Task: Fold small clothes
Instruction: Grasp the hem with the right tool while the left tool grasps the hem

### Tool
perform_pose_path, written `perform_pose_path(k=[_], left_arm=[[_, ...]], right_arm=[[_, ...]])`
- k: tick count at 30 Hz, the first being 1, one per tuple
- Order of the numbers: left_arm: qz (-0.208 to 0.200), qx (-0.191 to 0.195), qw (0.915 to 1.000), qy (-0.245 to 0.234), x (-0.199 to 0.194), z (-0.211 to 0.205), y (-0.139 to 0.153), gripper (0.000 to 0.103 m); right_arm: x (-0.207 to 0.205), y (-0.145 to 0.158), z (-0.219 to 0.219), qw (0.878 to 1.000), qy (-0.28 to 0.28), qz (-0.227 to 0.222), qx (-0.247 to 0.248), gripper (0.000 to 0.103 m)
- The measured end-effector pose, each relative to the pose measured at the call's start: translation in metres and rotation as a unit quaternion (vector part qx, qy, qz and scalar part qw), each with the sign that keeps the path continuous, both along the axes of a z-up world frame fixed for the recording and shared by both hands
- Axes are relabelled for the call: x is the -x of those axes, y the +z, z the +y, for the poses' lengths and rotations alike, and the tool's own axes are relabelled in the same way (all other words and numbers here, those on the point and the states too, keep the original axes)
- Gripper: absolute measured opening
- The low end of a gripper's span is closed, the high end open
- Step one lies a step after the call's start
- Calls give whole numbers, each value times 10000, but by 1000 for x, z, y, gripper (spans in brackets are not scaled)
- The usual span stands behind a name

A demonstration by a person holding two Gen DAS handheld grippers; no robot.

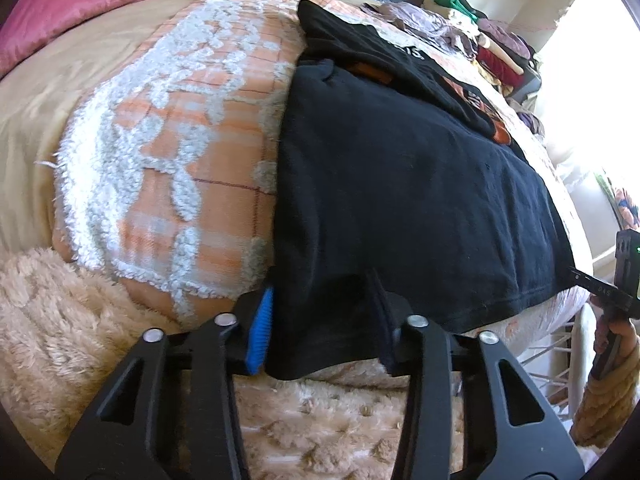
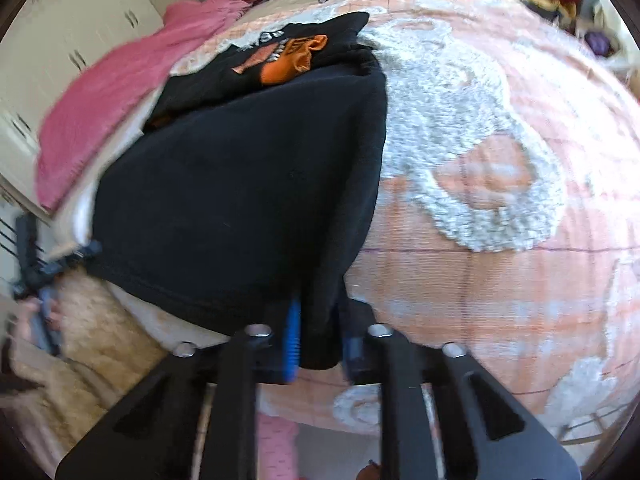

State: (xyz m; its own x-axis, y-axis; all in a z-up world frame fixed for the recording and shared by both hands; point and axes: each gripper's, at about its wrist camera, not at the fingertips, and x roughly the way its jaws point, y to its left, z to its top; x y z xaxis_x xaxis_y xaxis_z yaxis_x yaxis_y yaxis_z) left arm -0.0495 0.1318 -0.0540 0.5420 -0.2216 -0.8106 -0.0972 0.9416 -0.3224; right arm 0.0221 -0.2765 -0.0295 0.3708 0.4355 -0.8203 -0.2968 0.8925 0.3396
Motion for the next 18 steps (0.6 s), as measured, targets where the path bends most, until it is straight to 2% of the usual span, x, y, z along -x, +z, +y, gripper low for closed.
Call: perform_pose_path(k=[2, 4, 8, 10, 15, 18], left_arm=[[5, 2, 10000, 19, 1, 1, 0, 27], [14, -38, 10000, 34, 2, 1, 0, 25], [14, 105, 9999, 122, 4, 8, -1, 8], [-33, 189, 9997, 149, 7, 11, 2, 4], [-281, 297, 9990, 169, 13, 13, 20, 3], [-572, 462, 9971, 172, 17, 16, 40, 3]], right_arm=[[-1, 7, 3, 9998, 57, -74, -189, 8], [-3, 20, 7, 9980, 136, -197, -587, 8], [-6, 41, 14, 9944, 223, -575, -861, 8], [-9, 48, 14, 9928, 189, -716, -937, 8], [-17, 57, 13, 9897, 67, -924, -1094, 8], [-19, 68, 10, 9860, 7, -1155, -1204, 8]])
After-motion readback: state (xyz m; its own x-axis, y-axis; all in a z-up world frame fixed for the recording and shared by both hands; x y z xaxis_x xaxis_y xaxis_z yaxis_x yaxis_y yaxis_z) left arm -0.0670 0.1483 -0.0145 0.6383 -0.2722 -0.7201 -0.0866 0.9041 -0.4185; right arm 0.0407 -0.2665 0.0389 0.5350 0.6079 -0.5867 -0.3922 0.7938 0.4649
